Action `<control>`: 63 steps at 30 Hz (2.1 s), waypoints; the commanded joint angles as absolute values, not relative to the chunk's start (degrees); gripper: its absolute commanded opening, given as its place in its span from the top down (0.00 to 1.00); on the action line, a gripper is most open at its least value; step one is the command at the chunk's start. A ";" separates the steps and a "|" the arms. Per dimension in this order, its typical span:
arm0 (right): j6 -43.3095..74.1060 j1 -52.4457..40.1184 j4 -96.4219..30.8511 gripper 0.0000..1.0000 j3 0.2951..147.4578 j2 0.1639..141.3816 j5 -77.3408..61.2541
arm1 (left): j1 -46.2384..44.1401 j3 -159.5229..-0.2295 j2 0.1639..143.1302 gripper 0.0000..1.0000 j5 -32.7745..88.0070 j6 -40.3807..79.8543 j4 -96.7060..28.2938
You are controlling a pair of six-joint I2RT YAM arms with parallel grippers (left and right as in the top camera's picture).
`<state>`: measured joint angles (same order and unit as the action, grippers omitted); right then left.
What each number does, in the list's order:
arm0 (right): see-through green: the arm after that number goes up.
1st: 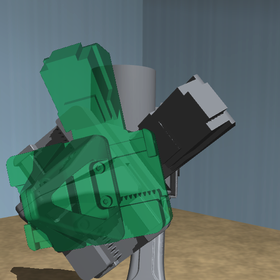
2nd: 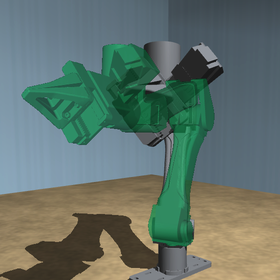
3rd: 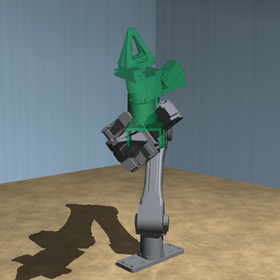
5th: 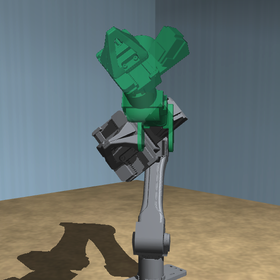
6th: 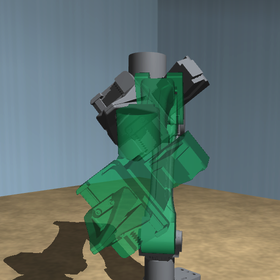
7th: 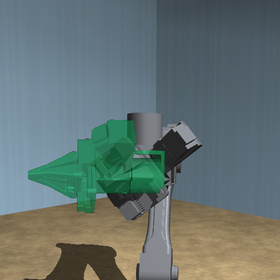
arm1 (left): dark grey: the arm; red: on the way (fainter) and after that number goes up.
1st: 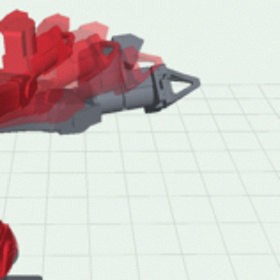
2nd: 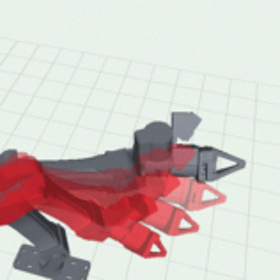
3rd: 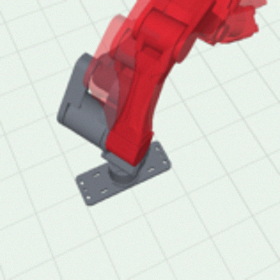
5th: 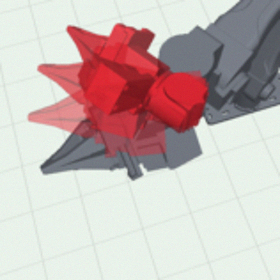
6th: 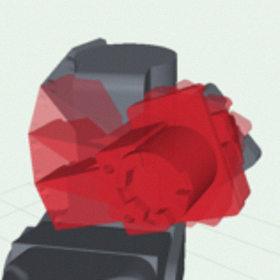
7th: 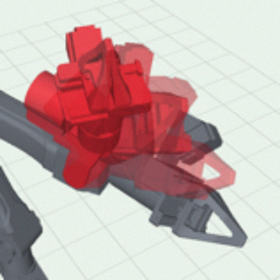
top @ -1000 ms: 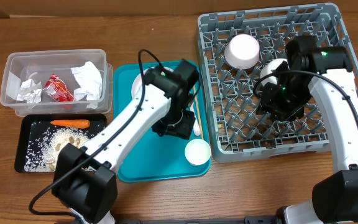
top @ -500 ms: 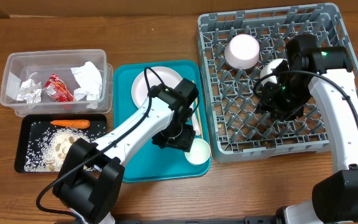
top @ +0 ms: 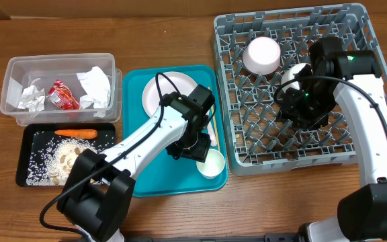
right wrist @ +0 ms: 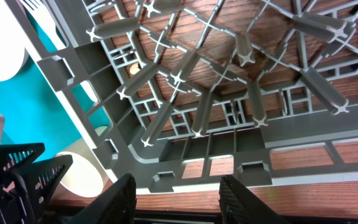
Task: Sort waste into correct bins and load items into the dishwasher
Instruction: 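Grasp the small white cup on the teal tray with the left gripper, then lift the cup with the left gripper and hold it toward the right gripper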
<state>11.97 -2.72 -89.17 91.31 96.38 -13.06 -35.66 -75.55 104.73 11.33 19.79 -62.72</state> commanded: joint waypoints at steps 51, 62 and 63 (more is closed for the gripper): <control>-30.46 -2.94 -94.54 0.09 91.07 96.55 -48.97 | -12.10 -94.65 97.71 0.96 57.06 -14.55 -68.99; -51.53 -2.94 -96.07 0.00 91.07 96.55 -70.19 | -7.22 -94.63 97.82 0.96 76.40 -34.26 -79.37; -51.44 -2.94 -95.70 0.00 91.07 96.55 -71.18 | -7.42 -94.63 97.82 0.96 76.99 -34.68 -79.50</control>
<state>-42.63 -2.72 -96.09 91.29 96.38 -61.43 -6.76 -94.19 97.71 69.63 -27.29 -78.91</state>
